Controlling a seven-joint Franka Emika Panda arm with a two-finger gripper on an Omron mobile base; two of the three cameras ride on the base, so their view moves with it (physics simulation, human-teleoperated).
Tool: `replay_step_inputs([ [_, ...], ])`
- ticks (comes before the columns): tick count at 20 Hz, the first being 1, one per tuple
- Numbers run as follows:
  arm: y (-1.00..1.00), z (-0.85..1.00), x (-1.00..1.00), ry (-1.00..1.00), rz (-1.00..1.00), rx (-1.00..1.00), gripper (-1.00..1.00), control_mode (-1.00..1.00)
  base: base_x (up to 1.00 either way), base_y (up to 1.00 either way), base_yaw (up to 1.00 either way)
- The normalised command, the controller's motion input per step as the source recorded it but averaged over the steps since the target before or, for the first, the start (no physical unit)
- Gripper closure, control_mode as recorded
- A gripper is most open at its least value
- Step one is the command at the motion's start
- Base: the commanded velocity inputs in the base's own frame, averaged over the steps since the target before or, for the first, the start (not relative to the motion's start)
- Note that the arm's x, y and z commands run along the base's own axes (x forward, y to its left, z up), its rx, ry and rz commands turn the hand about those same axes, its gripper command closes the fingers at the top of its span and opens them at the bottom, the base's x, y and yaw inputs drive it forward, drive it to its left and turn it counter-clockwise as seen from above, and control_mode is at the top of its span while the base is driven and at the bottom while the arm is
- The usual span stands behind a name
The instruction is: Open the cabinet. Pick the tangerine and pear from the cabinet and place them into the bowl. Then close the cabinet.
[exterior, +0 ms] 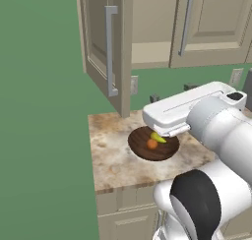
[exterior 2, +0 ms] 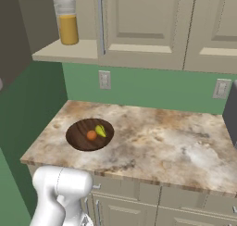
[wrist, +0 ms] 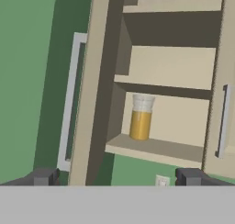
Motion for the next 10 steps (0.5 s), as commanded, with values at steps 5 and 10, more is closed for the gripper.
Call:
replay_step_inputs([
  [5, 0.0, -0.08, 0.0, -0.15, 0.0, 0.01, -1.0, -1.0, 0.0, 0.0, 0.0],
  [10, 0.02, -0.03, 0.06, -0.08, 0.0, 0.01, -1.0, -1.0, 0.0, 0.0, 0.0],
])
